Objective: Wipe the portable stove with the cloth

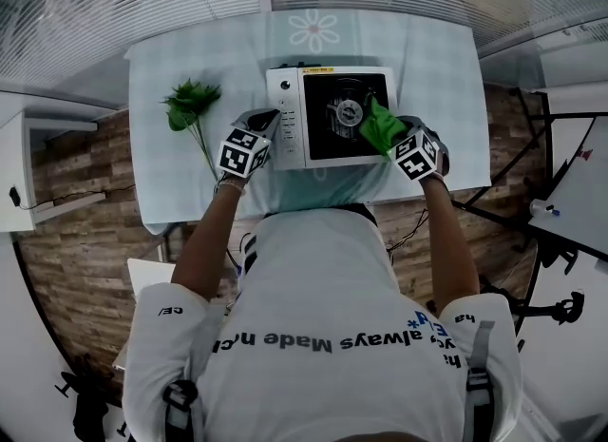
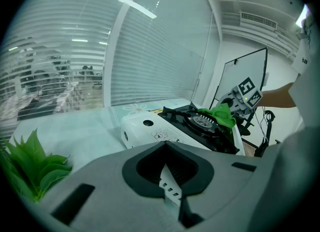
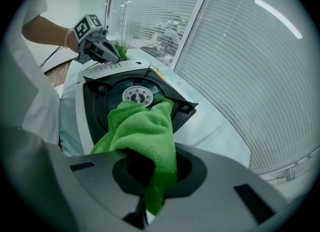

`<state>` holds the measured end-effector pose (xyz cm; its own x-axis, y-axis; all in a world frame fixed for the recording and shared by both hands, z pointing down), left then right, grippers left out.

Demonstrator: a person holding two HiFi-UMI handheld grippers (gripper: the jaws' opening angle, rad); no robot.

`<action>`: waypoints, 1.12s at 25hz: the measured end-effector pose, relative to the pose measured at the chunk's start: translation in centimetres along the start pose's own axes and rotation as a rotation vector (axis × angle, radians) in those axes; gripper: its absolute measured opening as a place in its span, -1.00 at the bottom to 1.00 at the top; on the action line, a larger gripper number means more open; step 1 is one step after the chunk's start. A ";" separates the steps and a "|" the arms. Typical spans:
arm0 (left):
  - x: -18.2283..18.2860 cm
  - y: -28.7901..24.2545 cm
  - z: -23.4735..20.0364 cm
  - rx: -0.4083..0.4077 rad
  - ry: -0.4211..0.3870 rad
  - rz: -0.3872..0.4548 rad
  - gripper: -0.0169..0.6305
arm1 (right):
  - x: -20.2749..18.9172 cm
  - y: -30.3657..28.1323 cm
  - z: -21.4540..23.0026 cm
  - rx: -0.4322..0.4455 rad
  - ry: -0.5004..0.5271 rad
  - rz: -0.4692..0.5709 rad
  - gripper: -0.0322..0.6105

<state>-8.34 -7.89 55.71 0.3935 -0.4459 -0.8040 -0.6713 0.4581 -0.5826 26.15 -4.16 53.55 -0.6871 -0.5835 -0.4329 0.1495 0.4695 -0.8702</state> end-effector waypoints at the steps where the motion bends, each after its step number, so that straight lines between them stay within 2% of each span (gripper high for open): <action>1: 0.0 0.0 0.0 0.001 0.000 -0.001 -0.91 | 0.3 -0.2 0.3 -0.006 0.002 0.001 -0.83; 19: 0.0 -0.1 0.0 -0.006 -0.011 0.002 -0.91 | 5.4 -4.6 5.6 -0.076 0.067 -0.020 -0.83; 28: 0.0 0.0 0.1 -0.007 -0.010 0.004 -0.91 | 6.2 -1.9 7.0 -0.123 0.093 0.041 -0.83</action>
<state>-8.30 -7.84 55.73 0.3972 -0.4361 -0.8075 -0.6774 0.4542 -0.5786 26.58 -13.29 50.92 -0.7458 -0.5014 -0.4386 0.0944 0.5722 -0.8147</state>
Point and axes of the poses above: the fingertips, and each gripper's own axes: y backward along the fingers, z to its right, x out of its top, the point moved 9 cm from there along y, backward along the fingers, and after that the axes turned 7 degrees about -y, right-handed, at the moved point
